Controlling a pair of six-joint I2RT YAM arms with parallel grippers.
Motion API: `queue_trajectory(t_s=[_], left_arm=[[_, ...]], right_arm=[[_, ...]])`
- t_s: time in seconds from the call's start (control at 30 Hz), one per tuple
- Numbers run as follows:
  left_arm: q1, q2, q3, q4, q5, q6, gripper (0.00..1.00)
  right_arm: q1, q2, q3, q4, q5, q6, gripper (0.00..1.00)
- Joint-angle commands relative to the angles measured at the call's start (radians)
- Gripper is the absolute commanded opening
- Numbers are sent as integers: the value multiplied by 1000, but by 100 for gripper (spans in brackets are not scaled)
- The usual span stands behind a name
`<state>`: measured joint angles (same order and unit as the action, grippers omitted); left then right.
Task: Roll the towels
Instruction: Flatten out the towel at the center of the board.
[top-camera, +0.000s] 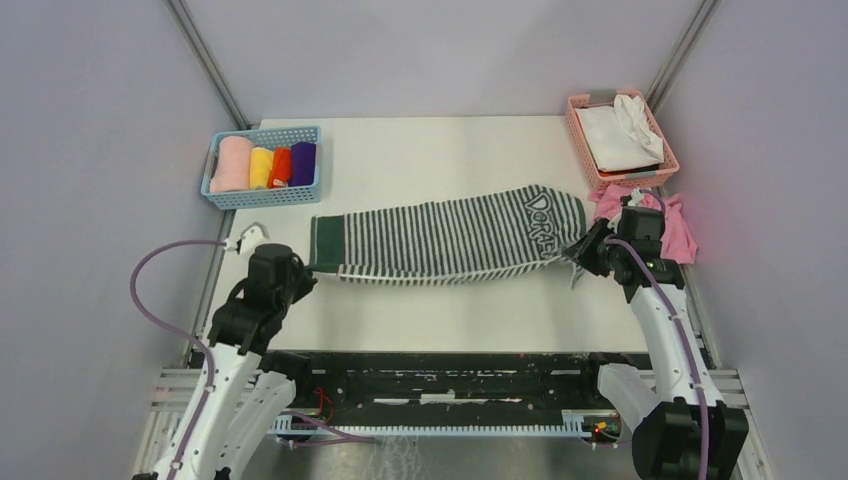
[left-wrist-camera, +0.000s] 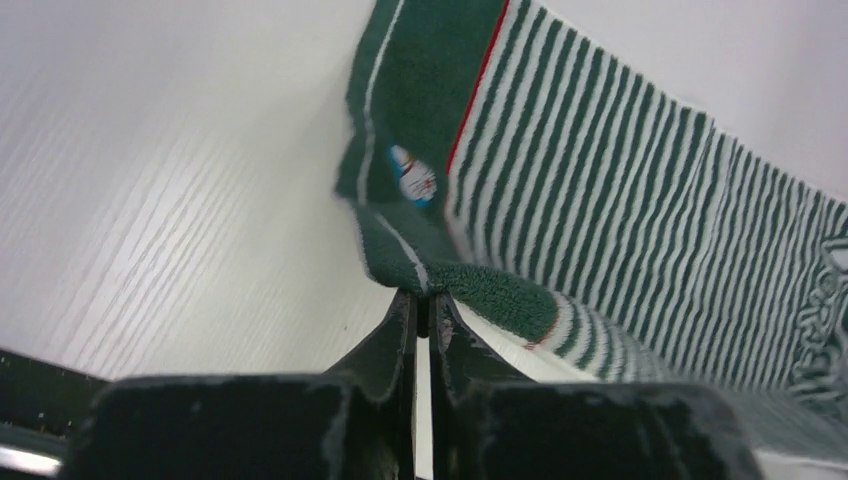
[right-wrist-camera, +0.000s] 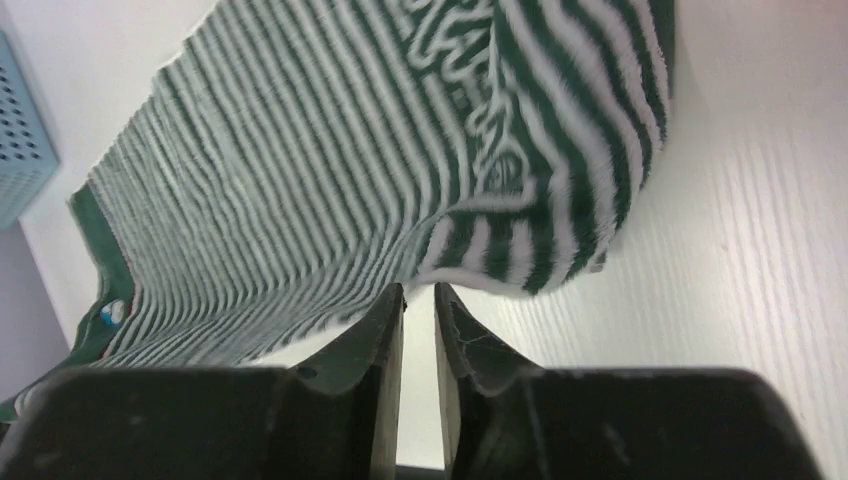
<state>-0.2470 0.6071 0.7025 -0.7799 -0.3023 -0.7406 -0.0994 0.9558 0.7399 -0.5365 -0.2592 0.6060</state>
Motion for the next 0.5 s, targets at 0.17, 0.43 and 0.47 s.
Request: queue_trajectory(t_s=[0.17, 0.43, 0.47], left_arm=[[10, -207, 52, -129, -221, -208, 49], [10, -27, 201, -66, -124, -11, 71], [11, 11, 205, -39, -89, 9, 72]], right_arm=[[-3, -81, 47, -220, 43, -109, 58], [34, 6, 87, -149, 53, -162, 62], [53, 30, 95, -133, 56, -162, 63]])
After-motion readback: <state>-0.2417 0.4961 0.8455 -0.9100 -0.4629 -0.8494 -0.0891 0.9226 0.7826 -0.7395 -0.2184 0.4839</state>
